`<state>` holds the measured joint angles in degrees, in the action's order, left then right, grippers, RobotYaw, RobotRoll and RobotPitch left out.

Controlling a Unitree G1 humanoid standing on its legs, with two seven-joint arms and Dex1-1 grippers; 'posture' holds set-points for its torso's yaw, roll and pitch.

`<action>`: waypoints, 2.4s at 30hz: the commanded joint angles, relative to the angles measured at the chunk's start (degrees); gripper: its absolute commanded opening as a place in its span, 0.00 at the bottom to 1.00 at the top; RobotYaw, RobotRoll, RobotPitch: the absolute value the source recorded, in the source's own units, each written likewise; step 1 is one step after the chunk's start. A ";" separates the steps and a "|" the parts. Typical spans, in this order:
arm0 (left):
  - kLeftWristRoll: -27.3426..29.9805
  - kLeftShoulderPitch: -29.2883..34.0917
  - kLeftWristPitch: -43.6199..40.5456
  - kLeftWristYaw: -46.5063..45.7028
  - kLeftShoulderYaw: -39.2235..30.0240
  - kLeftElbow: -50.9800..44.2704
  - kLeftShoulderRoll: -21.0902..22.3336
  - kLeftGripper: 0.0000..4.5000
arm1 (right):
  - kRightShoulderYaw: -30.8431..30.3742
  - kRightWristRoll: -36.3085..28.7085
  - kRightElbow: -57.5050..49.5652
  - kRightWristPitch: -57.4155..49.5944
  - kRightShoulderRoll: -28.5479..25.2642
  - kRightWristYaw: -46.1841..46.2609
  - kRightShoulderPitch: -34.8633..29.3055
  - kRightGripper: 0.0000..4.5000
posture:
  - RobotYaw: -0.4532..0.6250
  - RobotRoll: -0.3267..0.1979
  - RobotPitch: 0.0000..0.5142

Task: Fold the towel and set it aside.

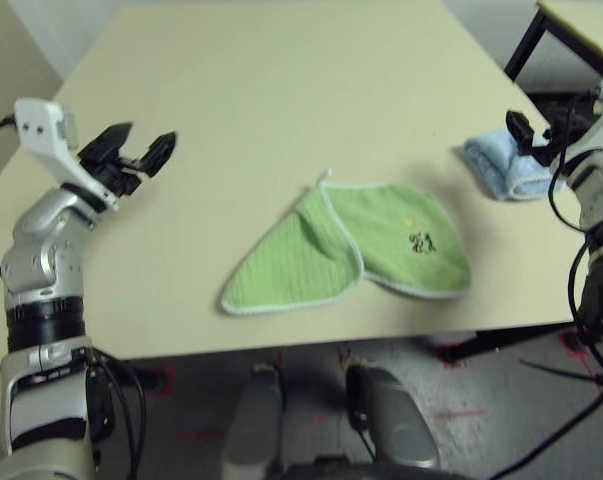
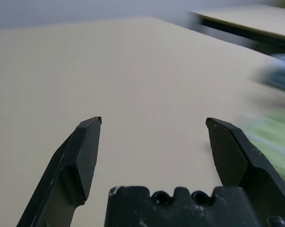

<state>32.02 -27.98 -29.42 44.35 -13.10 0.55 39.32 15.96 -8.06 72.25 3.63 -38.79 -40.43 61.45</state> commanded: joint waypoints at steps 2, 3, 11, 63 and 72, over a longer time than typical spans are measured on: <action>3.53 1.26 -7.91 6.56 4.50 -7.30 3.70 1.00 | -3.92 2.60 0.66 -6.56 -0.36 -7.51 2.15 1.00 | 0.51 0.62 0.21; 4.10 1.12 -8.93 7.80 5.22 -8.37 4.27 1.00 | -5.19 3.53 0.70 -8.16 -0.22 -9.16 2.76 1.00 | 0.51 0.62 0.21; 3.61 -0.44 -12.02 10.03 8.54 -10.95 5.22 1.00 | -13.28 9.84 1.43 -15.55 1.87 -16.85 5.33 1.00 | 0.52 0.62 0.23; 0.03 0.48 -10.71 7.96 14.82 -21.40 3.49 1.00 | -10.72 11.63 2.77 -11.55 16.25 4.77 7.63 0.00 | 0.55 0.62 0.28; -3.11 -1.27 -15.03 3.21 24.61 -32.92 0.43 1.00 | -10.49 11.87 3.38 -10.92 17.75 8.25 8.29 0.00 | 0.58 0.62 0.29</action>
<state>29.11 -28.92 -42.70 48.56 9.76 -30.38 40.10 5.32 3.66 74.61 -7.84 -20.92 -32.66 69.72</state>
